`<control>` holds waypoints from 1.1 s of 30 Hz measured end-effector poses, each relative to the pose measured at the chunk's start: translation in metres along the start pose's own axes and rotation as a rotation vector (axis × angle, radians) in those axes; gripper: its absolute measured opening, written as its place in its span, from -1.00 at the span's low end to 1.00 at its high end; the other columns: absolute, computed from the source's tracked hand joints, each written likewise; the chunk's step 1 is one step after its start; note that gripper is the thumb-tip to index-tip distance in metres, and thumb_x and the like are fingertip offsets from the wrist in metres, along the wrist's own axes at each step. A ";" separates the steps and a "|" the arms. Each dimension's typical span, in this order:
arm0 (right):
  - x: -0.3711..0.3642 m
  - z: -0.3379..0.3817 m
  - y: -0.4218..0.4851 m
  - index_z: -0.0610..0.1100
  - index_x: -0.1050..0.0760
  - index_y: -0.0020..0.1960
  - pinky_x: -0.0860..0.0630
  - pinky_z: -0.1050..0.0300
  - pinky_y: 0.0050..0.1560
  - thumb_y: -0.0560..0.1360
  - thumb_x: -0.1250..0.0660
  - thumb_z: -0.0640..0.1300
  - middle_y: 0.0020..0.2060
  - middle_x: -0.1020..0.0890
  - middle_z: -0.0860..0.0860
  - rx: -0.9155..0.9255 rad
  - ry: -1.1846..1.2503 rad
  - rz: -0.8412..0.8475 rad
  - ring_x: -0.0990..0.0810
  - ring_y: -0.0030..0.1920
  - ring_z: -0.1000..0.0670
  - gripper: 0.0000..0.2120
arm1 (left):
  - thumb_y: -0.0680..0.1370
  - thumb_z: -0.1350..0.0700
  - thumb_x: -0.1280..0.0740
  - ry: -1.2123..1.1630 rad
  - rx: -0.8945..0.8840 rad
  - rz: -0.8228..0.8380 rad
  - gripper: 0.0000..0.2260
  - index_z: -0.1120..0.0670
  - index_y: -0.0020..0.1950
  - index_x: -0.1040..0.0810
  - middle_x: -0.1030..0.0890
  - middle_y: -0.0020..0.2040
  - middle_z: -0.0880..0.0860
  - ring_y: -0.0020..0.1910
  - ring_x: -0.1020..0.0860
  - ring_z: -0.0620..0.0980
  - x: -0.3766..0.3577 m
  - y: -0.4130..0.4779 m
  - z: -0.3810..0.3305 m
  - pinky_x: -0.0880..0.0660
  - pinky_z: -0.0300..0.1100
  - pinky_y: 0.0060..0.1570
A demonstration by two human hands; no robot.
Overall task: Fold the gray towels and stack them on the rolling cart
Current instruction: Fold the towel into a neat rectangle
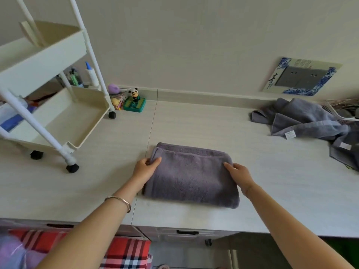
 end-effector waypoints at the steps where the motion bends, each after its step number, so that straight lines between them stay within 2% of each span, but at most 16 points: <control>1: 0.000 0.001 -0.001 -0.32 -0.54 -0.02 -0.44 0.07 -0.06 0.56 -0.26 0.03 -0.13 -0.58 -0.09 0.005 0.008 0.015 -0.50 -0.12 -0.05 -0.63 | 0.48 -0.10 -0.39 -0.018 0.008 0.008 -0.70 0.12 0.02 -0.59 -0.61 -0.07 0.04 -0.09 -0.55 -0.01 0.001 0.000 0.001 -0.41 -0.24 -0.25; 4: 0.002 -0.003 -0.014 -0.18 -0.50 0.01 -0.44 0.14 -0.13 0.54 -0.28 0.07 -0.09 -0.58 -0.03 0.033 -0.004 0.084 -0.53 -0.08 -0.01 -0.71 | 0.46 -0.07 -0.42 -0.031 -0.005 0.194 -0.76 0.05 0.01 -0.60 -0.64 -0.07 -0.05 -0.08 -0.59 -0.13 0.009 -0.009 0.003 -0.47 -0.30 -0.18; 7: -0.003 -0.016 -0.025 -0.20 -0.47 -0.05 -0.44 0.14 -0.20 0.55 -0.27 0.04 -0.16 -0.59 -0.10 0.097 -0.103 0.054 -0.53 -0.15 -0.06 -0.72 | 0.50 -0.02 -0.40 0.093 -0.132 0.306 -0.79 0.00 0.08 -0.56 -0.63 -0.04 -0.12 -0.02 -0.58 -0.18 0.015 -0.016 0.007 -0.45 -0.37 -0.13; 9: -0.004 -0.016 -0.029 -0.18 -0.42 -0.11 -0.41 0.12 -0.25 0.57 -0.24 0.00 -0.24 -0.56 -0.13 0.204 -0.108 -0.038 -0.50 -0.23 -0.09 -0.76 | 0.54 0.03 -0.35 0.125 -0.312 0.248 -0.85 -0.06 0.10 -0.51 -0.61 -0.02 -0.16 -0.01 -0.56 -0.23 0.015 -0.017 0.002 -0.42 -0.41 -0.13; 12: 0.000 -0.003 -0.027 -0.16 -0.32 -0.16 -0.35 0.10 -0.30 0.58 -0.21 -0.03 -0.35 -0.47 -0.10 0.306 0.001 -0.183 -0.42 -0.33 -0.05 -0.76 | 0.57 0.00 -0.29 0.124 -0.440 0.116 -0.84 -0.03 0.14 -0.48 -0.60 -0.03 -0.10 -0.05 -0.56 -0.18 0.009 -0.013 -0.006 -0.46 -0.25 -0.11; 14: -0.004 -0.002 -0.019 -0.14 -0.34 -0.14 -0.33 0.14 -0.33 0.57 -0.23 0.03 -0.34 -0.47 -0.02 0.241 0.019 -0.186 -0.43 -0.30 -0.02 -0.75 | 0.58 0.00 -0.27 0.165 -0.401 0.071 -0.75 0.04 0.22 -0.46 -0.60 0.01 -0.04 -0.01 -0.57 -0.05 0.001 -0.006 -0.001 -0.46 -0.17 -0.10; 17: -0.015 -0.013 -0.010 -0.15 -0.41 -0.05 -0.36 0.18 -0.28 0.52 -0.28 0.11 -0.22 -0.55 0.00 0.121 -0.057 -0.132 -0.52 -0.20 -0.01 -0.70 | 0.59 0.00 -0.26 0.205 -0.321 0.030 -0.68 0.06 0.32 -0.43 -0.59 0.11 0.02 0.08 -0.56 0.04 -0.010 0.001 0.012 -0.43 -0.19 -0.07; 20: -0.016 -0.015 -0.013 -0.16 -0.38 -0.17 -0.33 0.16 -0.34 0.53 -0.29 0.02 -0.32 -0.51 -0.02 0.197 -0.059 -0.161 -0.47 -0.28 -0.05 -0.74 | 0.60 0.01 -0.25 0.187 -0.351 -0.028 -0.70 0.07 0.30 -0.44 -0.61 0.07 0.03 0.04 -0.57 0.05 -0.013 0.000 0.014 -0.42 -0.20 -0.13; 23: -0.009 -0.013 -0.014 -0.14 -0.41 -0.16 -0.39 0.06 -0.31 0.54 -0.30 -0.02 -0.35 -0.56 -0.08 0.280 0.002 -0.248 -0.50 -0.31 -0.09 -0.79 | 0.59 0.01 -0.25 0.123 -0.385 -0.034 -0.71 0.08 0.29 -0.45 -0.58 0.01 -0.01 0.00 -0.56 0.01 -0.016 -0.004 0.012 -0.39 -0.26 -0.18; 26: -0.012 -0.014 -0.005 -0.13 -0.44 -0.05 -0.41 0.08 -0.28 0.52 -0.30 0.04 -0.24 -0.59 -0.06 0.220 -0.016 -0.280 -0.56 -0.22 -0.12 -0.77 | 0.59 0.01 -0.26 0.098 -0.349 -0.037 -0.68 0.06 0.32 -0.44 -0.58 0.09 -0.02 0.05 -0.54 -0.02 -0.020 -0.002 0.011 -0.42 -0.20 -0.05; 29: -0.013 -0.013 -0.005 -0.16 -0.38 0.15 -0.36 0.10 -0.21 0.51 -0.31 0.09 -0.04 -0.55 -0.05 0.165 -0.154 -0.346 -0.51 -0.15 -0.08 -0.62 | 0.56 -0.06 -0.28 0.229 -0.263 -0.064 -0.70 0.11 0.17 -0.43 -0.60 -0.01 0.05 -0.02 -0.58 0.11 -0.019 -0.001 0.007 -0.49 -0.07 -0.12; 31: -0.011 -0.007 -0.012 -0.19 -0.35 0.26 -0.41 0.05 -0.06 0.52 -0.31 0.05 0.14 -0.50 -0.08 0.273 -0.247 -0.471 -0.51 0.04 -0.10 -0.57 | 0.56 -0.10 -0.26 0.430 -0.204 -0.127 -0.61 0.16 0.21 -0.34 -0.55 0.06 0.11 0.04 -0.55 0.18 -0.013 -0.004 0.000 -0.47 -0.01 -0.08; 32: -0.013 -0.002 -0.018 -0.19 -0.36 0.30 -0.41 0.01 0.08 0.54 -0.29 0.02 0.22 -0.47 -0.09 0.383 -0.290 -0.530 -0.48 0.16 -0.11 -0.58 | 0.57 -0.08 -0.24 0.536 -0.287 -0.208 -0.56 0.18 0.30 -0.31 -0.51 0.17 0.15 0.13 -0.51 0.20 -0.012 -0.007 -0.006 -0.46 0.02 0.01; 33: -0.019 0.004 -0.024 -0.18 -0.37 0.33 -0.35 0.00 0.22 0.56 -0.25 -0.01 0.28 -0.45 -0.08 0.492 -0.324 -0.559 -0.43 0.25 -0.10 -0.59 | 0.58 -0.06 -0.21 0.627 -0.444 -0.277 -0.52 0.20 0.38 -0.29 -0.45 0.27 0.19 0.23 -0.46 0.22 -0.015 -0.013 -0.015 -0.43 0.05 0.13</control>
Point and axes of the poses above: each hand's wrist, its own y-axis towards the middle knuckle, its own x-axis out of the back of the hand, z = x × y, the point moved 3 cm from there along y, towards the middle knuckle
